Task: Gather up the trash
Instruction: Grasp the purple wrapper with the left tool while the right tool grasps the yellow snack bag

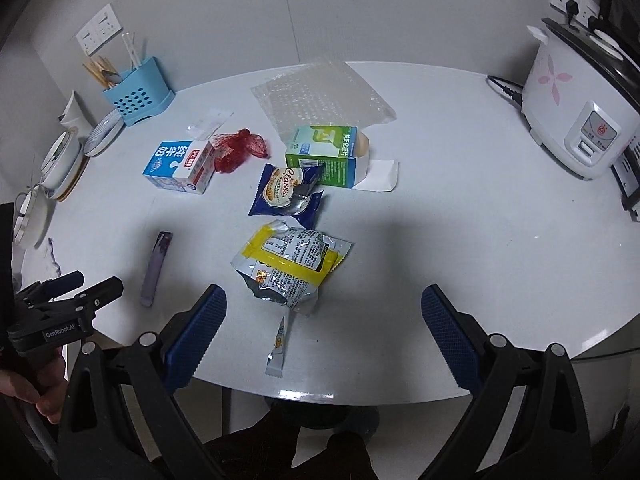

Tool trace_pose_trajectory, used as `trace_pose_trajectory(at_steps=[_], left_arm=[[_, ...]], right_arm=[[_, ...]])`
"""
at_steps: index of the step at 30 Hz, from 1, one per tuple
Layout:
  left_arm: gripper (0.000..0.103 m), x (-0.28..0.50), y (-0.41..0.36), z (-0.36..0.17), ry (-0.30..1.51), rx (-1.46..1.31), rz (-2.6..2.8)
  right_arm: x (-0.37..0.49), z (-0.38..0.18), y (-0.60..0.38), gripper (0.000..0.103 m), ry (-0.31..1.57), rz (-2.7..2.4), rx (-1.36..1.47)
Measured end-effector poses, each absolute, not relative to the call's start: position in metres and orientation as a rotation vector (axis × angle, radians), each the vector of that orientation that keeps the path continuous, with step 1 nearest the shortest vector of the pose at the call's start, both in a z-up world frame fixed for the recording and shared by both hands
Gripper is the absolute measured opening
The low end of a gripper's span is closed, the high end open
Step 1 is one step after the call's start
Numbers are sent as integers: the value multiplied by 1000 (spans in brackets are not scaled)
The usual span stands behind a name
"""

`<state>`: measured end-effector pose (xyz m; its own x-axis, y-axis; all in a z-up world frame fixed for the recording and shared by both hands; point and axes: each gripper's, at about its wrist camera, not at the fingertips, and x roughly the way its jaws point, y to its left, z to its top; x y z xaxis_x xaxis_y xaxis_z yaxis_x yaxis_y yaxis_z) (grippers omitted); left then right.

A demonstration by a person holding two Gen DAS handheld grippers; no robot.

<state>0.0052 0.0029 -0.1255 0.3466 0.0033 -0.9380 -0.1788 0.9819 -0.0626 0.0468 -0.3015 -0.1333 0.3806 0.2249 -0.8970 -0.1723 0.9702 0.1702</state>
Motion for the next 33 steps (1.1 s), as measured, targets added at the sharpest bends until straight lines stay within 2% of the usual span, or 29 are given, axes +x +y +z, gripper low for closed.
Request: trace_pose_trajectory(at_steps=[13,19,28,30,31,33], left_arm=[[89,50,24,-176,1334,-151,103],[79,58,26,-190,1381,-152,99],[54,63,25,-202,1427,-131,103],[32,65,25,-201,1430,-117,104],[26,66,25,-201,1433,-110,103],[20,67,26,-201,1440,-112,98]], right_arm=[[90,-169,-259,94,1313,156,112],[107,-184,-246,94,1370,131,139],[125,-207,-234,94,1438,101,141],[128,-212,-232,94,1454,97,143],[130,-214,-231,94,1460,95,145],[131,-217,-229,94,1474,91,144]])
